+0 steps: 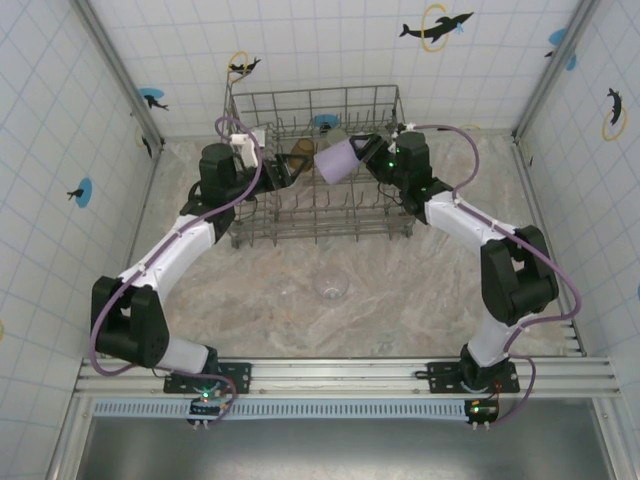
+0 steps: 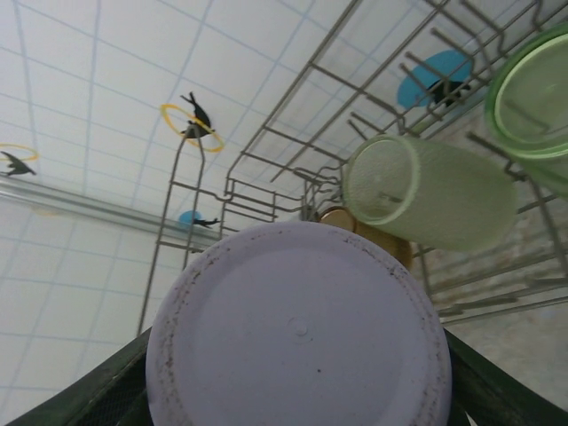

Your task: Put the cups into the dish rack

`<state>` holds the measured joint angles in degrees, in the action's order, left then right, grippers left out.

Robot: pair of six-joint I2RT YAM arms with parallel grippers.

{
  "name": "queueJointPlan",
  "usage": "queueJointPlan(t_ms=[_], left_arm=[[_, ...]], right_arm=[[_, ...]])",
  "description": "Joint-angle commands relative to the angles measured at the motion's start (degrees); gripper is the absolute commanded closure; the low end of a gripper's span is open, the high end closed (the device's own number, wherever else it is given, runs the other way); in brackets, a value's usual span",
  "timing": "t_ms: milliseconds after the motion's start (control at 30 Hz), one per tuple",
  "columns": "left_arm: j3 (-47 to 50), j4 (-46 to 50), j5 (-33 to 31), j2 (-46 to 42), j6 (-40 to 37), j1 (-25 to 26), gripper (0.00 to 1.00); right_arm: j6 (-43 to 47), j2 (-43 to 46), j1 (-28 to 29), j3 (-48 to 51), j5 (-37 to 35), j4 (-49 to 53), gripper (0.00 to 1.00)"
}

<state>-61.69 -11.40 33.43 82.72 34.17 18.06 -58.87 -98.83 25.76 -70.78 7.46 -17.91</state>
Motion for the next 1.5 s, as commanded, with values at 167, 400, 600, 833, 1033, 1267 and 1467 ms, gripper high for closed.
queueJointPlan(t_ms=[167, 400, 600, 833, 1033, 1267, 1467], left_arm=[[-5.2, 14.9, -16.4, -2.4, -9.5, -0.4, 0.03], [-4.9, 19.1, -24.5, -5.4, -13.6, -1.0, 0.03], [-6.6, 22.3, -24.4, -5.7, -13.6, -1.5, 0.03], [-8.0, 25.8, -28.2, -5.6, -17.8, -1.7, 0.03], [-6.7, 26.0, -28.2, -6.0, -20.3, -1.6, 0.03], [-6.1, 27.8, -29.6, -7.1, -19.2, -1.6, 0.03], [-4.9, 27.4, -30.0, -7.7, -19.2, -1.7, 0.03]], right_arm=[[12.8, 1.6, 2.9, -9.8, -10.0, 10.3, 0.44], [19.9, -1.4, 6.2, -15.4, -18.4, 17.7, 0.45], [23.8, -3.4, 7.9, -17.2, -24.3, 19.2, 0.45], [28.6, -7.0, 9.3, -21.0, -28.4, 21.7, 0.44], [32.2, -8.9, 10.2, -22.7, -31.8, 21.6, 0.44], [34.6, -11.5, 10.6, -24.5, -32.3, 20.7, 0.43], [36.5, -14.8, 11.5, -27.7, -33.4, 20.8, 0.43]])
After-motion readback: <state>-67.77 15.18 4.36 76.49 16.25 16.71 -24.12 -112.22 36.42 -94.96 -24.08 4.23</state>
